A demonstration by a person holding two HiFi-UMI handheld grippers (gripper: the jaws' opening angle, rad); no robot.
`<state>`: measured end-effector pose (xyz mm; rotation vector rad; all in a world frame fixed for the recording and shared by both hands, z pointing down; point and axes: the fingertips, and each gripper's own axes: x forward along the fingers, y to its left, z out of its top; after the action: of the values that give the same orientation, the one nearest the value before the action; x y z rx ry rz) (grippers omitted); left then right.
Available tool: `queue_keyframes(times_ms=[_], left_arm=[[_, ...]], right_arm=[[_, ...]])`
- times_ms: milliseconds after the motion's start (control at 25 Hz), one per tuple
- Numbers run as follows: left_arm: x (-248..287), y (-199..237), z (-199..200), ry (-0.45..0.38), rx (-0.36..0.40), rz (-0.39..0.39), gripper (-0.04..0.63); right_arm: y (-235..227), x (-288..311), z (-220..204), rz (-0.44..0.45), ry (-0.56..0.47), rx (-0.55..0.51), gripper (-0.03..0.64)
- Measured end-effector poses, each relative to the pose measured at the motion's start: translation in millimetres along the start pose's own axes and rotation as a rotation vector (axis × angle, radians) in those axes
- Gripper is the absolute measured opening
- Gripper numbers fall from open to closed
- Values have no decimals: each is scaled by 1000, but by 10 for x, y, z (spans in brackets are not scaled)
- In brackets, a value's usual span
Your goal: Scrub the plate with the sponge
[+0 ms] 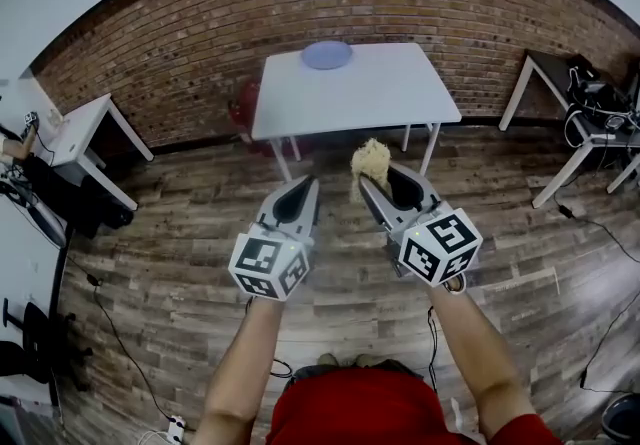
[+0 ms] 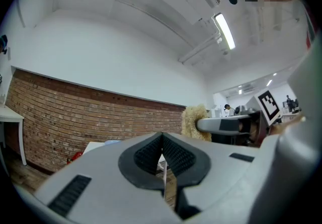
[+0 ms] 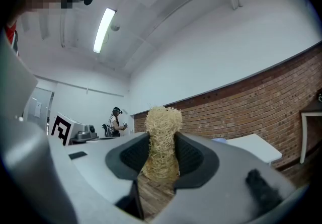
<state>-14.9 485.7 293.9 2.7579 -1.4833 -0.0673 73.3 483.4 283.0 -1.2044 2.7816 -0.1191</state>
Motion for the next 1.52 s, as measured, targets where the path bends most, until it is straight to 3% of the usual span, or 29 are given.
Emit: queue_keyframes(times_ms=[360, 720, 1080, 1320, 1520], left_arm=[[274, -62, -91, 22, 12, 51, 12], [683, 217, -144, 15, 24, 61, 12], [1309, 1028, -154, 2, 27, 65, 12], [1793, 1632, -125, 1, 72, 34, 12], [2215, 2178, -111, -10, 66, 17, 12]], right_arm=[[-412, -39, -39, 23, 12, 13, 153], [-764, 286, -97, 24, 16, 13, 153], [-1140, 1184, -115, 19, 21, 3, 153], [-1432, 1978, -173, -4, 37, -13, 153], [-1729, 2574, -179, -28, 51, -25, 153]])
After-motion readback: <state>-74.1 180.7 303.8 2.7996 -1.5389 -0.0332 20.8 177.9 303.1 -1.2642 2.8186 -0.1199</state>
